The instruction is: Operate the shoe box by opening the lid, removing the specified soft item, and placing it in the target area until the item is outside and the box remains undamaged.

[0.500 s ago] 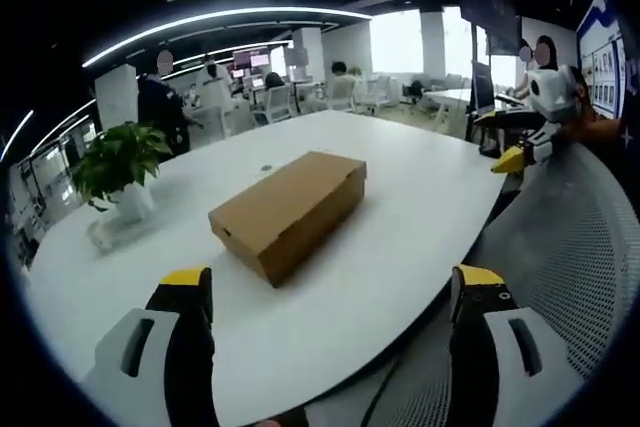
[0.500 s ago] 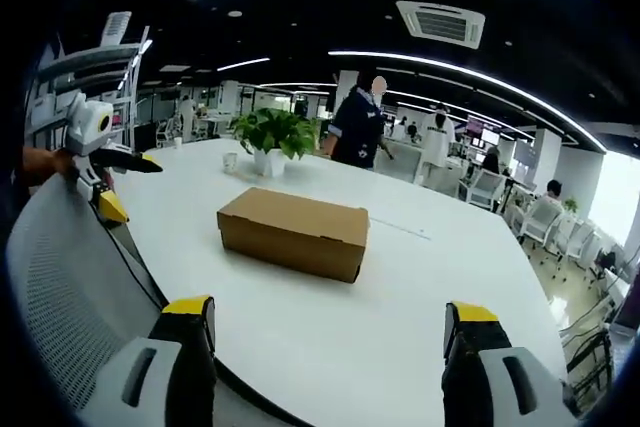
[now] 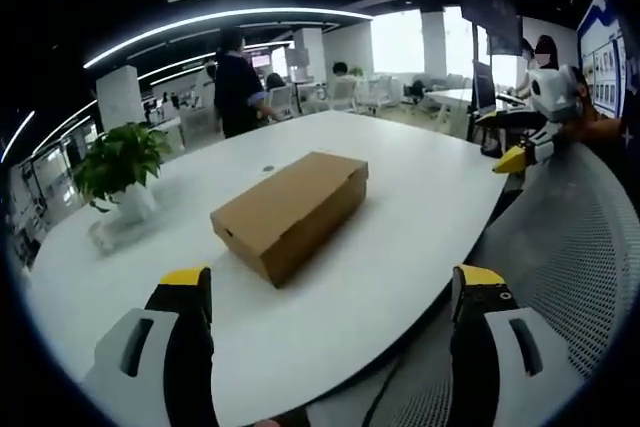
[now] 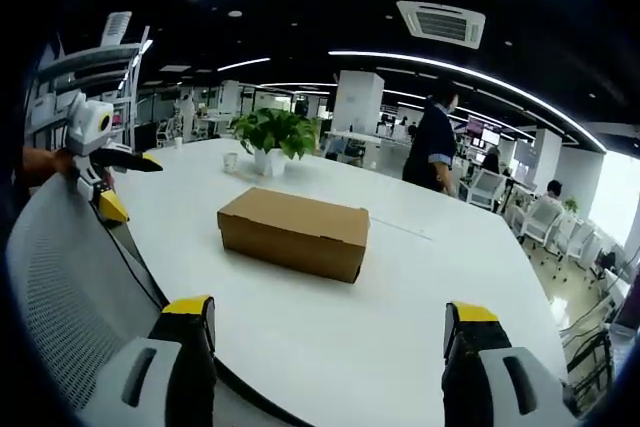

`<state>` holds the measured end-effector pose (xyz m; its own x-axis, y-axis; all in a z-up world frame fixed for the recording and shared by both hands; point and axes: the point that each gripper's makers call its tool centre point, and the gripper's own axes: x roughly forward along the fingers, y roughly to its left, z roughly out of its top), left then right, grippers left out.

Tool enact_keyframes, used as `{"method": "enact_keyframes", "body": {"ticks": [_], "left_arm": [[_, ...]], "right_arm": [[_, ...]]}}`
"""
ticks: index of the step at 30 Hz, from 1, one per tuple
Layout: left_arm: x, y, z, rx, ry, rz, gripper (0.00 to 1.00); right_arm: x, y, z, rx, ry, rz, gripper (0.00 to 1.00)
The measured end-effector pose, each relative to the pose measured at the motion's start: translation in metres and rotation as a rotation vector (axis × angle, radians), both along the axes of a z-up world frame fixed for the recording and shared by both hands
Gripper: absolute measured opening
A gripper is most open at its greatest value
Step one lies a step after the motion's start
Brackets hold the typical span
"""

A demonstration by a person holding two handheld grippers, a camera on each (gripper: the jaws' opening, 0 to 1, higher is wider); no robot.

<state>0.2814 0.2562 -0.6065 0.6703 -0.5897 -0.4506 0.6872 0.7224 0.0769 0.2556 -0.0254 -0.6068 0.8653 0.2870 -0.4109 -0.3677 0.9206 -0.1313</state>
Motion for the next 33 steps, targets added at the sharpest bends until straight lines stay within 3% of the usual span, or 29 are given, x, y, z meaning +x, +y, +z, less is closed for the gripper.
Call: {"method": "enact_keyframes", "body": {"ticks": [33], "left_arm": [[0.0027,0.0046,-0.0007,-0.005,0.007,0.027,0.99]], "right_arm": [[0.0,-0.0016,-0.0027,-0.004,0.016,-0.01,0.95]]}}
